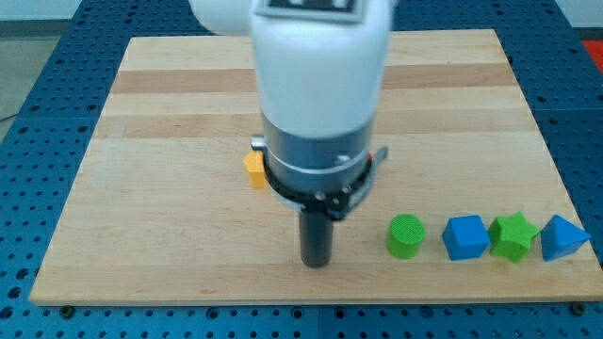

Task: Slide the green circle closer to the blue cube

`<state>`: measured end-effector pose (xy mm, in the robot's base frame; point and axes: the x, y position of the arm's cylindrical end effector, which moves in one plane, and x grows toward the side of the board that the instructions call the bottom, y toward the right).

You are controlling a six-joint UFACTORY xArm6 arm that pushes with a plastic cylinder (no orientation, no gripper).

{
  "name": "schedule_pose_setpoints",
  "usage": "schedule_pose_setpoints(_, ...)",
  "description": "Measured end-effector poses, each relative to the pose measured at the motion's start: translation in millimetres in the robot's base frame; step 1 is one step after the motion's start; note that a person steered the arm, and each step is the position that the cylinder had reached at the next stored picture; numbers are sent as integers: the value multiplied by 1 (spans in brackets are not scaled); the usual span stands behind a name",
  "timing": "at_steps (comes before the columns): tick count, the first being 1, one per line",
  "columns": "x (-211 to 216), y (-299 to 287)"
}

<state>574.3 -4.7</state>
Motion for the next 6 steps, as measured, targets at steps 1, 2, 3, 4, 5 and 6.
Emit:
schedule_pose_setpoints(1,-27,18)
schedule_pose_setpoints(2,-42,51)
schedule_pose_setpoints(3,-45,72)
schedule_pose_setpoints(4,-45,94)
schedule_pose_setpoints(5,-45,109)
schedule_pose_setpoints(6,-45,112)
